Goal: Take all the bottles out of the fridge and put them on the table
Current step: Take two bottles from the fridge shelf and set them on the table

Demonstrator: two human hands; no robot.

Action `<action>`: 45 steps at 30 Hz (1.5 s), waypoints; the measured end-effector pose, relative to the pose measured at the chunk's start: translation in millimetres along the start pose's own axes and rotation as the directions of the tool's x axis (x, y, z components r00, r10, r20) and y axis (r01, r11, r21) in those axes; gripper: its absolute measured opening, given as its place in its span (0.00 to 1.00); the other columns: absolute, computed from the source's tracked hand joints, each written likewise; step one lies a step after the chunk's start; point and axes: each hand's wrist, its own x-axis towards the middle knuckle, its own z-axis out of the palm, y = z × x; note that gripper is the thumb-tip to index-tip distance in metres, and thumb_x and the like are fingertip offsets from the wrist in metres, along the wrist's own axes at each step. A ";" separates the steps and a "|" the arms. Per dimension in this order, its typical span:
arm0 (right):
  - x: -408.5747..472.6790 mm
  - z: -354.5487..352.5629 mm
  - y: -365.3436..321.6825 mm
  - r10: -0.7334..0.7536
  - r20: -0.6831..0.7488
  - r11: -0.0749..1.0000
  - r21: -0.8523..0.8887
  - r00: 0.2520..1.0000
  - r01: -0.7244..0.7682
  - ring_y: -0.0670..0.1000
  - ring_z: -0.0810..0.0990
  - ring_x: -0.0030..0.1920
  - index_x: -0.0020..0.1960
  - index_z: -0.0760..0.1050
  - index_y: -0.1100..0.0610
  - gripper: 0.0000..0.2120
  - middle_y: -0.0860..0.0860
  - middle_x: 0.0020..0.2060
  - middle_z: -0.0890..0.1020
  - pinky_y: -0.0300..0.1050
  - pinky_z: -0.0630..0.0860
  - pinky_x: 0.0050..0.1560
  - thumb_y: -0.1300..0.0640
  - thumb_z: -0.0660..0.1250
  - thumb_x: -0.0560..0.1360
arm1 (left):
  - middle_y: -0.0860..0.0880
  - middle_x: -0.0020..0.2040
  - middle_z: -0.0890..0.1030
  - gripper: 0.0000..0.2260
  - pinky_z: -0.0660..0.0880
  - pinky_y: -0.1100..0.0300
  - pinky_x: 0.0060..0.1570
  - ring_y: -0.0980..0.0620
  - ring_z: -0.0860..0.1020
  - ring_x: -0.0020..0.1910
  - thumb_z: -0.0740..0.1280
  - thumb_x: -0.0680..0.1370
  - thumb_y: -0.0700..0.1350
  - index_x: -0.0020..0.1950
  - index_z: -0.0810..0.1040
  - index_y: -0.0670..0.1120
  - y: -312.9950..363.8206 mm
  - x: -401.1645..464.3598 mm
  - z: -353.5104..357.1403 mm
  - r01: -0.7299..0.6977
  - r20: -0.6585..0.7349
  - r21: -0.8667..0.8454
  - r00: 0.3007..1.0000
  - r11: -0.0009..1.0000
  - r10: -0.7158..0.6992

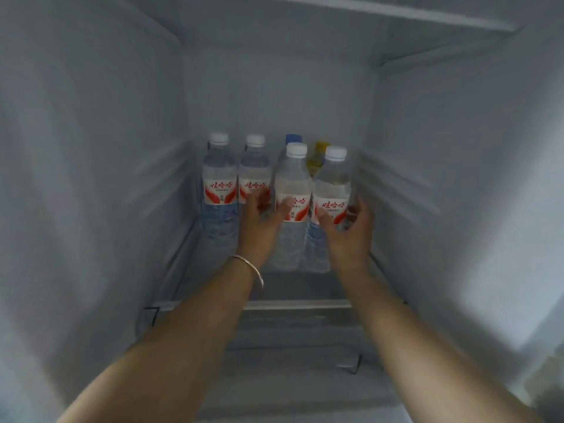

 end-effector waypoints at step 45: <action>-396.5 -255.4 -104.2 0.062 -0.351 0.998 -0.002 0.934 -0.067 0.35 0.80 0.37 0.48 0.75 0.48 0.23 0.42 0.37 0.81 0.30 0.75 0.37 0.40 0.75 0.58 | 0.50 0.45 0.83 0.24 0.77 0.69 0.39 0.58 0.82 0.42 0.74 0.66 0.58 0.54 0.77 0.45 117.0 -423.8 -15.5 0.114 0.416 -0.146 0.908 0.983 -0.044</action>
